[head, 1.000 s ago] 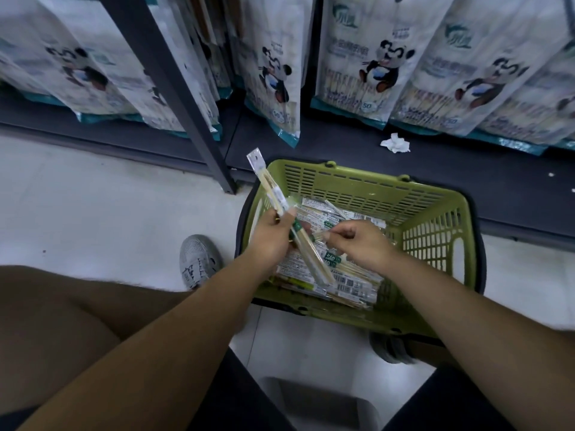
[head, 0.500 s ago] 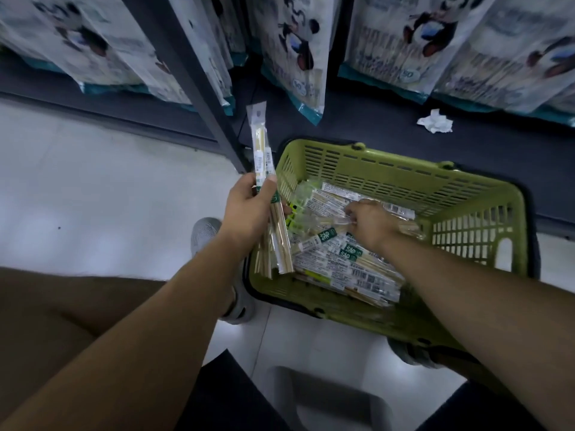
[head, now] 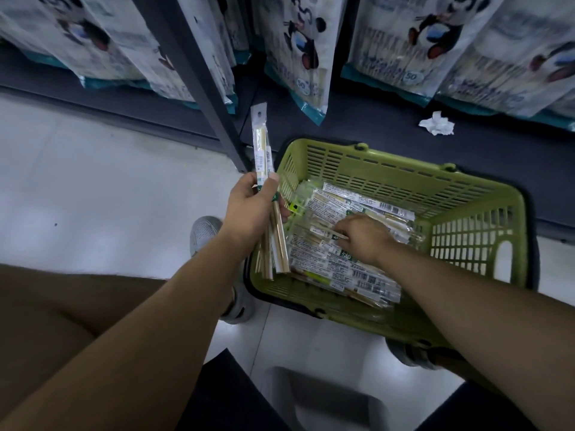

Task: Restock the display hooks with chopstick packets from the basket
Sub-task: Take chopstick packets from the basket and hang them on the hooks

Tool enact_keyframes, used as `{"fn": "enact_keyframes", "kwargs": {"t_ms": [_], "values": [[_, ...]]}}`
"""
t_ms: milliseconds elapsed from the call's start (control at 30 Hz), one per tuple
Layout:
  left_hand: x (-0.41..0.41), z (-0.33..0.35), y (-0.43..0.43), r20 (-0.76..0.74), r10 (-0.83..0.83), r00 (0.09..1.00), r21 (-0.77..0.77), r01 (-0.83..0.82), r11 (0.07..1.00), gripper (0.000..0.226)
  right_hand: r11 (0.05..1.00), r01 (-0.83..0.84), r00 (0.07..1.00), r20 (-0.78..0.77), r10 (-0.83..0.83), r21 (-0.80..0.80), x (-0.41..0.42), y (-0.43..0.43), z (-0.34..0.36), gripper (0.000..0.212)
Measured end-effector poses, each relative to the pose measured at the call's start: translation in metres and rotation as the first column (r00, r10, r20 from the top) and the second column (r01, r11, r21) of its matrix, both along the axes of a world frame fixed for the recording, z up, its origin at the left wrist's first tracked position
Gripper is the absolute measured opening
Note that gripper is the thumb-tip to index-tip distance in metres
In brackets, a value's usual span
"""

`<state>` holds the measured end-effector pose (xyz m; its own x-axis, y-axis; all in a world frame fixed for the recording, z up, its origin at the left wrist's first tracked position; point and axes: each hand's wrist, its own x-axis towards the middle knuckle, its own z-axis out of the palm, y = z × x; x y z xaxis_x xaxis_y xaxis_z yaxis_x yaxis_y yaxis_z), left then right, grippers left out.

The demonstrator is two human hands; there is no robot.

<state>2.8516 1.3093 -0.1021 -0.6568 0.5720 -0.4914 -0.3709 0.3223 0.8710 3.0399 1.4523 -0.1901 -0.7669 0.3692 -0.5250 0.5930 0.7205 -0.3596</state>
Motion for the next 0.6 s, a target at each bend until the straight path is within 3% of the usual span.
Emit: {"fn": "enact_keyframes", "kwargs": {"t_ms": [100, 200, 300, 367, 467, 533, 600], "values": [[0.001, 0.001, 0.001, 0.012, -0.016, 1.0, 0.002, 0.016, 1.0, 0.013, 0.983, 0.172, 0.975, -0.129, -0.178, -0.056, 0.012, 0.005, 0.019, 0.015], [0.009, 0.004, 0.006, 0.077, -0.052, 0.996, -0.012, 0.053, 0.999, 0.008, 0.896, 0.376, 0.865, -0.256, -0.431, -0.238, 0.012, 0.003, 0.048, 0.022], [0.026, 0.007, 0.01, 0.21, -0.134, 0.969, -0.012, 0.139, 0.99, 0.02, 0.8, 0.416, 0.751, -0.331, -0.57, -0.434, -0.011, -0.006, 0.082, 0.024], [0.035, 0.01, 0.009, 0.276, -0.208, 0.938, 0.01, 0.214, 0.977, 0.03, 0.799, 0.367, 0.746, -0.363, -0.558, -0.476, -0.029, -0.013, 0.1, 0.026], [0.038, 0.013, 0.006, 0.342, -0.261, 0.903, 0.08, 0.248, 0.965, 0.035, 0.928, 0.23, 0.849, -0.405, -0.338, -0.293, -0.036, -0.02, 0.109, 0.028], [0.035, 0.015, 0.002, 0.298, -0.298, 0.907, 0.082, 0.286, 0.955, 0.034, 0.961, 0.178, 0.89, -0.382, -0.249, -0.211, -0.031, -0.017, 0.107, 0.031], [0.029, 0.015, -0.001, 0.206, -0.291, 0.934, 0.035, 0.29, 0.956, 0.03, 0.954, 0.175, 0.904, -0.345, -0.254, -0.245, -0.026, -0.01, 0.102, 0.037]]}}
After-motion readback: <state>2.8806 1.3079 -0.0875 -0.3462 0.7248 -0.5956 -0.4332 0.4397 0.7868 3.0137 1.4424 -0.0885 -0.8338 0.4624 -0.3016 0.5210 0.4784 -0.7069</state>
